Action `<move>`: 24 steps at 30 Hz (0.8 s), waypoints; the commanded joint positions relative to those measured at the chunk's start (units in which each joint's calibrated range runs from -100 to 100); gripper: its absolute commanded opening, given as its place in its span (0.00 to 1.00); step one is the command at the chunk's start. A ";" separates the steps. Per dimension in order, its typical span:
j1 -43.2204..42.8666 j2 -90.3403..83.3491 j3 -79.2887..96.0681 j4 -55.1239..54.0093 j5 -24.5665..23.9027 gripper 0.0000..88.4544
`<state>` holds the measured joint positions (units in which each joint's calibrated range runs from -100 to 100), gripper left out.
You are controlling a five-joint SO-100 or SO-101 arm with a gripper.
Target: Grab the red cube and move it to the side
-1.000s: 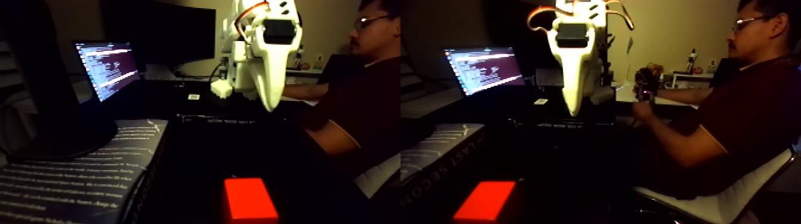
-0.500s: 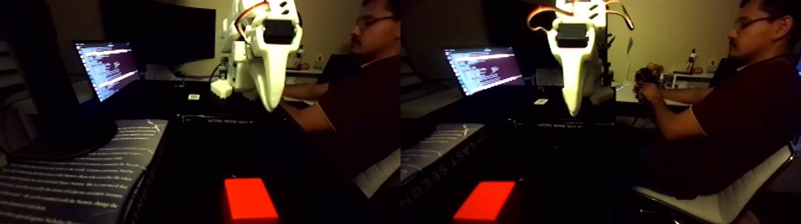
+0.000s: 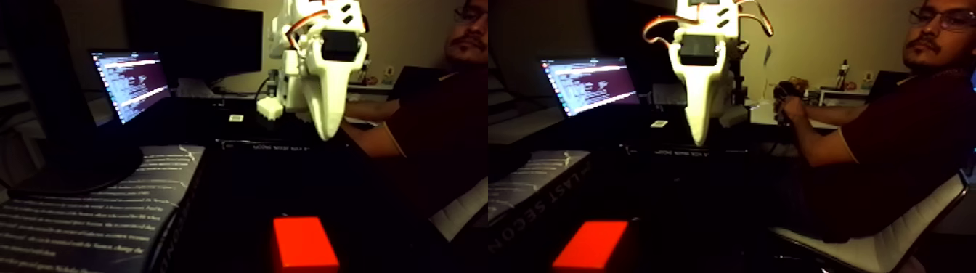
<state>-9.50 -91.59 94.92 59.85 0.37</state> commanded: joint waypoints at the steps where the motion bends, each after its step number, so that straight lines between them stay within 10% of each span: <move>1: 0.51 6.88 -5.08 -2.51 1.76 0.11; 24: 7.25 64.86 -58.05 4.00 2.79 0.23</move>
<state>-2.70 -30.84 41.92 61.49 2.88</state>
